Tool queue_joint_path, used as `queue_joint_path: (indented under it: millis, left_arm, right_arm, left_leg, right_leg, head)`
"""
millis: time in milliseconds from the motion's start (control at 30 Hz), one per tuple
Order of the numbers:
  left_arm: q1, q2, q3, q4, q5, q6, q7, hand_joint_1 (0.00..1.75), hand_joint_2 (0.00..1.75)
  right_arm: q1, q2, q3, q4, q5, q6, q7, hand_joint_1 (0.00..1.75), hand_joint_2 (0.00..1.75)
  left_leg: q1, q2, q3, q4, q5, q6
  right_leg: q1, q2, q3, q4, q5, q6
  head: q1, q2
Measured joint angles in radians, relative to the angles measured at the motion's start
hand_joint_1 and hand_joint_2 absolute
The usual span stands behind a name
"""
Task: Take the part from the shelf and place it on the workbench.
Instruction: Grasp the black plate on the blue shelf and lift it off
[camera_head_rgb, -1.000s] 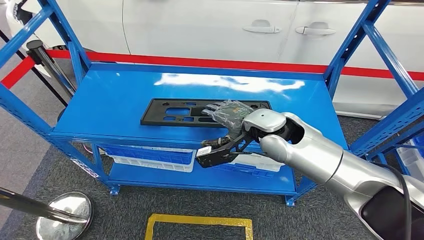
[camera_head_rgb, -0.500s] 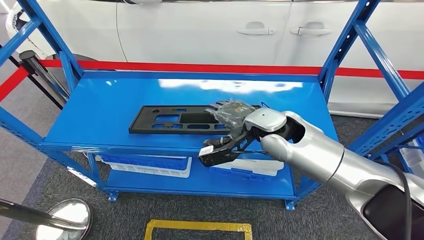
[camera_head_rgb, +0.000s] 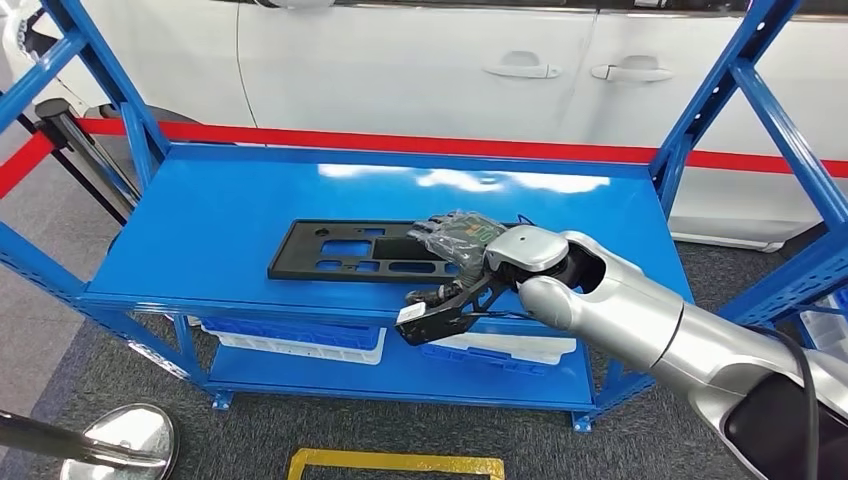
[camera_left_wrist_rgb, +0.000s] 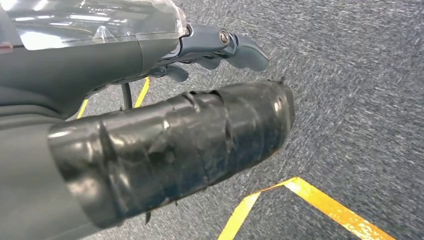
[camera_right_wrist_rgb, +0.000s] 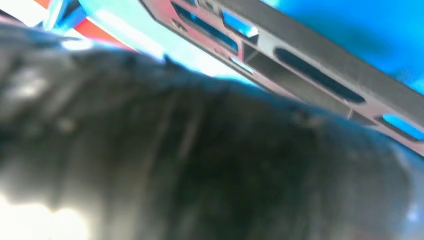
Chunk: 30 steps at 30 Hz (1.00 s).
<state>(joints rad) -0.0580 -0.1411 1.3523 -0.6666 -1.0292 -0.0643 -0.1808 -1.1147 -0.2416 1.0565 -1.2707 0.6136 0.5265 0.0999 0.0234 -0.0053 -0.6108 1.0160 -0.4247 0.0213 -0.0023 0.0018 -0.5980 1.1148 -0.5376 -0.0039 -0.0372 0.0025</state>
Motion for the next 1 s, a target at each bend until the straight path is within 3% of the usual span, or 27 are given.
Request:
queue_joint_path:
  millis: [67, 100, 133, 167, 233, 300, 367, 467, 567, 633, 667, 767, 833, 933, 1000]
  left_arm:
    - [-0.001, 0.0, 0.0, 0.002, 0.0, 0.0, 0.0, 0.0, 0.0]
    - [-0.001, 0.0, 0.0, 0.003, 0.0, 0.0, 0.0, 0.0, 0.0]
    - [-0.002, 0.0, 0.0, 0.005, 0.0, 0.0, 0.0, 0.0, 0.0]
    - [-0.001, 0.0, 0.0, 0.006, 0.0, 0.0, 0.0, 0.0, 0.0]
    - [-0.001, 0.0, 0.0, 0.008, 0.0, 0.0, 0.0, 0.0, 0.0]
    - [-0.001, 0.0, 0.0, 0.009, 0.0, 0.0, 0.0, 0.0, 0.0]
    - [-0.002, 0.0, 0.0, 0.009, 0.0, 0.0, 0.0, 0.0, 0.0]
    - [-0.002, 0.0, 0.0, 0.01, 0.0, 0.0, -0.001, 0.0, 0.0]
    - [-0.002, 0.001, 0.0, 0.01, 0.0, 0.0, -0.002, 0.0, 0.0]
    - [-0.001, 0.001, 0.0, 0.01, 0.0, 0.0, -0.002, 0.0, 0.0]
    - [0.0, 0.001, 0.0, 0.01, -0.001, 0.0, -0.001, 0.0, 0.0]
    - [0.001, 0.0, 0.0, 0.008, -0.006, -0.002, 0.003, 0.0, 0.0]
    - [0.0, 0.0, 0.0, 0.007, -0.007, -0.004, 0.004, 0.0, 0.0]
    - [0.0, -0.001, -0.001, 0.006, -0.007, -0.005, 0.005, 0.0, 0.0]
    - [0.0, -0.002, -0.001, 0.005, -0.007, -0.005, 0.005, 0.0, 0.0]
  right_arm:
    - [0.008, -0.002, 0.005, 0.002, -0.002, 0.0, -0.004, 0.0, 0.0]
    - [0.015, -0.002, 0.008, 0.003, -0.004, 0.0, -0.006, 0.0, 0.0]
    - [0.023, -0.002, 0.012, 0.004, -0.005, 0.0, -0.007, 0.0, 0.0]
    - [0.029, -0.002, 0.014, 0.005, -0.007, -0.001, -0.008, 0.0, 0.0]
    - [0.036, -0.002, 0.017, 0.006, -0.01, -0.003, -0.008, 0.0, 0.0]
    - [0.038, -0.003, 0.018, 0.006, -0.011, -0.007, -0.008, 0.0, 0.0]
    - [0.042, -0.004, 0.02, 0.006, -0.012, -0.01, -0.008, 0.0, 0.0]
    - [0.046, -0.005, 0.021, 0.007, -0.012, -0.012, -0.008, 0.0, 0.0]
    - [0.049, -0.005, 0.023, 0.007, -0.013, -0.013, -0.008, 0.0, 0.0]
    - [0.055, -0.004, 0.027, 0.008, -0.012, -0.012, -0.009, 0.0, 0.0]
    - [0.056, -0.004, 0.029, 0.008, -0.011, -0.012, -0.009, 0.0, 0.0]
    - [0.055, -0.004, 0.032, 0.008, -0.008, -0.012, -0.013, 0.0, 0.0]
    - [0.053, -0.004, 0.032, 0.008, -0.008, -0.011, -0.014, 0.0, 0.0]
    - [0.051, -0.005, 0.031, 0.008, -0.008, -0.011, -0.015, 0.0, 0.0]
    - [0.047, -0.006, 0.031, 0.008, -0.008, -0.011, -0.015, 0.0, 0.0]
  left_leg:
    - [0.0, 0.001, 0.005, -0.001, -0.006, 0.007]
    - [0.0, 0.0, 0.008, 0.0, -0.009, 0.009]
    - [0.0, 0.0, 0.011, 0.0, -0.012, 0.009]
    - [0.0, 0.0, 0.016, 0.001, -0.016, 0.008]
    - [0.0, -0.001, 0.028, 0.003, -0.026, 0.003]
    - [-0.003, -0.002, 0.032, 0.005, -0.034, -0.007]
    - [-0.005, -0.002, 0.03, 0.003, -0.036, -0.018]
    - [-0.002, 0.001, 0.022, 0.032, -0.059, -0.033]
    - [-0.001, 0.002, -0.065, 0.203, -0.13, -0.041]
    - [-0.001, 0.002, -0.12, 0.28, -0.137, -0.043]
    - [-0.001, 0.002, -0.12, 0.263, -0.111, -0.042]
    - [-0.004, 0.001, -0.04, 0.074, -0.009, -0.032]
    - [-0.009, 0.0, -0.01, 0.013, 0.002, -0.025]
    - [-0.007, 0.0, -0.001, 0.004, -0.003, -0.012]
    - [-0.001, 0.001, 0.009, -0.006, -0.003, 0.0]
  right_leg:
    - [-0.003, 0.0, -0.073, 0.13, -0.046, 0.006]
    - [-0.005, 0.0, -0.105, 0.177, -0.053, 0.008]
    - [-0.008, -0.001, -0.124, 0.194, -0.043, 0.009]
    - [-0.01, -0.001, -0.123, 0.172, -0.013, 0.009]
    - [-0.011, -0.002, -0.078, 0.05, 0.068, 0.004]
    - [-0.006, -0.003, -0.037, -0.049, 0.103, -0.003]
    - [0.001, -0.002, -0.027, -0.071, 0.097, -0.01]
    - [-0.006, 0.0, -0.012, -0.085, 0.096, -0.028]
    - [-0.006, 0.0, 0.0, -0.09, 0.09, -0.041]
    - [-0.003, 0.0, 0.005, -0.089, 0.084, -0.044]
    - [-0.002, 0.001, 0.01, -0.088, 0.08, -0.044]
    - [0.001, 0.003, 0.026, -0.083, 0.064, -0.037]
    - [0.004, 0.003, 0.029, -0.082, 0.057, -0.028]
    - [0.007, 0.003, 0.032, -0.081, 0.049, -0.015]
    - [0.005, 0.002, 0.009, -0.026, 0.015, -0.005]
  head:
    - [0.0, 0.0]
    - [0.0, 0.0]
    - [0.0, 0.0]
    - [0.0, 0.0]
    - [0.0, 0.0]
    - [0.0, 0.0]
    - [0.0, 0.0]
    - [0.0, 0.0]
    - [-0.001, 0.0]
    - [-0.001, 0.0]
    - [-0.001, 0.0]
    - [0.0, 0.0]
    - [0.0, 0.0]
    - [0.0, 0.0]
    - [0.001, 0.0]
